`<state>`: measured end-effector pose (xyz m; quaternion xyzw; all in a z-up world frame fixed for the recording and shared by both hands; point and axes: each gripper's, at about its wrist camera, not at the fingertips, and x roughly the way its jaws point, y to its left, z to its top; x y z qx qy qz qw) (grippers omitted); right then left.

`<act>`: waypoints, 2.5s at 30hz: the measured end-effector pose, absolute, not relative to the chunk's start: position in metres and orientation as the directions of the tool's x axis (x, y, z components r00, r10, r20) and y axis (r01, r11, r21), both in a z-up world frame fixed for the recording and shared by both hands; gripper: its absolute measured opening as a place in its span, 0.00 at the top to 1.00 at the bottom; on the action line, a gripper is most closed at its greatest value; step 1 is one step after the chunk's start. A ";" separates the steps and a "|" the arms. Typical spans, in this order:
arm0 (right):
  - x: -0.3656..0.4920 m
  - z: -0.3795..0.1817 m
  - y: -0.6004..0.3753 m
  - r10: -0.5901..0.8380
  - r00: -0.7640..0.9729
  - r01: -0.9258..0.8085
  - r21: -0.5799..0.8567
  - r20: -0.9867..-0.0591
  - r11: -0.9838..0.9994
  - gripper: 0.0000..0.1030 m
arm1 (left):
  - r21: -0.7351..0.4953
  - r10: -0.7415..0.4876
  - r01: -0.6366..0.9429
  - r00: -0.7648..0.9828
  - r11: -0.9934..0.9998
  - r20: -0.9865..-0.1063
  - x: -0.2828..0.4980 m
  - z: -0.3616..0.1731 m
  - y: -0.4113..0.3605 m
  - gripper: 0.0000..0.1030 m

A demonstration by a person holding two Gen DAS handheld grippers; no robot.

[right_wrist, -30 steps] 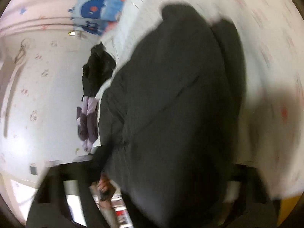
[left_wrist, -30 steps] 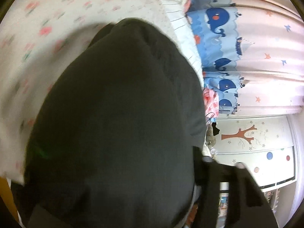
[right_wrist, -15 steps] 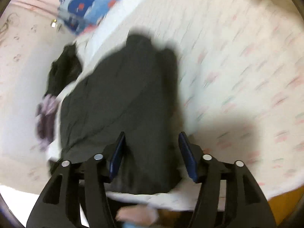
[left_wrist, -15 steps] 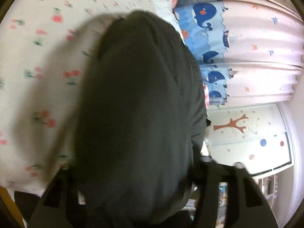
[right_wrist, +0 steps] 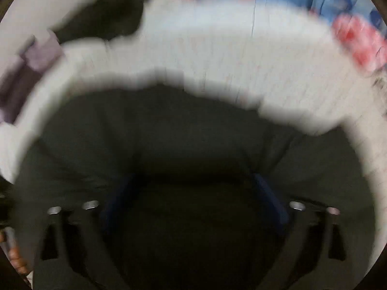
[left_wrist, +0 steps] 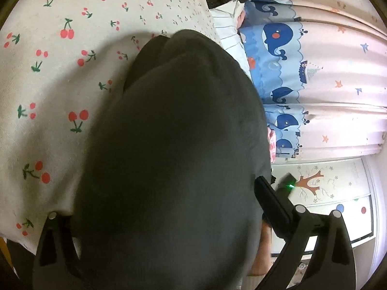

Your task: Fold large clothes

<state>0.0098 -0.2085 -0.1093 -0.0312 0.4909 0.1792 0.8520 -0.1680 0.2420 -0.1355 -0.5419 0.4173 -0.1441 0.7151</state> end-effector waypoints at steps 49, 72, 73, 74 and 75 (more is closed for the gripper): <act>-0.094 -0.079 -0.375 0.664 0.450 -0.228 0.642 -0.597 0.732 0.07 | -0.645 -0.656 0.333 0.667 0.688 -0.354 -0.180 0.043 -0.002 0.54; -0.102 -0.030 -0.452 0.370 0.713 -0.070 0.464 -0.596 0.883 0.06 | -0.229 -0.585 0.646 0.412 0.728 -0.699 -0.200 -0.041 -0.229 0.51; -0.101 -0.037 -0.451 0.374 0.701 -0.061 0.472 -0.607 0.880 0.06 | -0.210 -0.579 0.663 0.403 0.718 -0.709 -0.210 -0.041 -0.226 0.51; -0.101 -0.042 -0.451 0.355 0.693 -0.042 0.457 -0.627 0.888 0.06 | -0.198 -0.577 0.677 0.396 0.709 -0.714 -0.216 -0.039 -0.221 0.51; -0.101 -0.045 -0.447 0.299 0.683 -0.020 0.392 -0.666 0.920 0.06 | -0.206 -0.585 0.687 0.379 0.697 -0.717 -0.220 -0.036 -0.217 0.51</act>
